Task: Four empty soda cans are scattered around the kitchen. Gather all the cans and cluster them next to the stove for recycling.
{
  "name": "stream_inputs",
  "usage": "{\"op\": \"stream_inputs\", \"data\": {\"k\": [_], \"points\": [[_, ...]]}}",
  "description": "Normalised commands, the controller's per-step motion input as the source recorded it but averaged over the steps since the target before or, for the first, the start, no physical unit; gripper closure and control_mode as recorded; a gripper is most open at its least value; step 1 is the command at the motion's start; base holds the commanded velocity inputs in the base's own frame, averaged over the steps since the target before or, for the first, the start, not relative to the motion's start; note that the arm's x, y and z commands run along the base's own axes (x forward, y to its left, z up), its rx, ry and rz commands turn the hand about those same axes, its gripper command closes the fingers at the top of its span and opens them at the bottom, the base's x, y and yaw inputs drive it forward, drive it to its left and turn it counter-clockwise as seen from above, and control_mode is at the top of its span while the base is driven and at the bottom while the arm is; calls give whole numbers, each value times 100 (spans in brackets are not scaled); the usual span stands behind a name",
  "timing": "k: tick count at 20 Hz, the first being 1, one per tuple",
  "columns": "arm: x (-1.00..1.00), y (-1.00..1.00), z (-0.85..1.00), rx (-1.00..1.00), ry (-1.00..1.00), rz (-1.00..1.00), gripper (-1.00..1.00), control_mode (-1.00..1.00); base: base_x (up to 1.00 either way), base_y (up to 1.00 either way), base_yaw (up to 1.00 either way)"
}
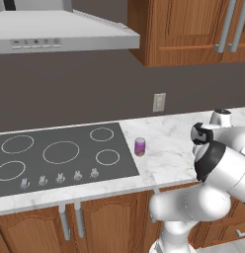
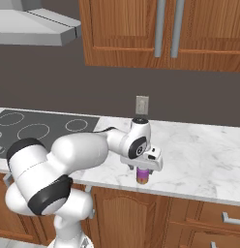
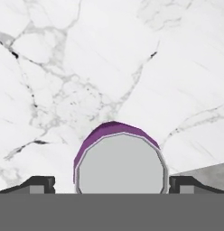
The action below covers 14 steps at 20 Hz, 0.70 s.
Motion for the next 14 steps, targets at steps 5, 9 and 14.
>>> {"op": "stream_inputs", "data": {"k": [5,9,14], "points": [[-1,0,-7,0,0,0,-100,-100,0,0,0],[-5,0,-7,0,0,0,-100,-100,0,0,0],[-3,0,-8,0,0,0,100,-100,0,0,0]]}}
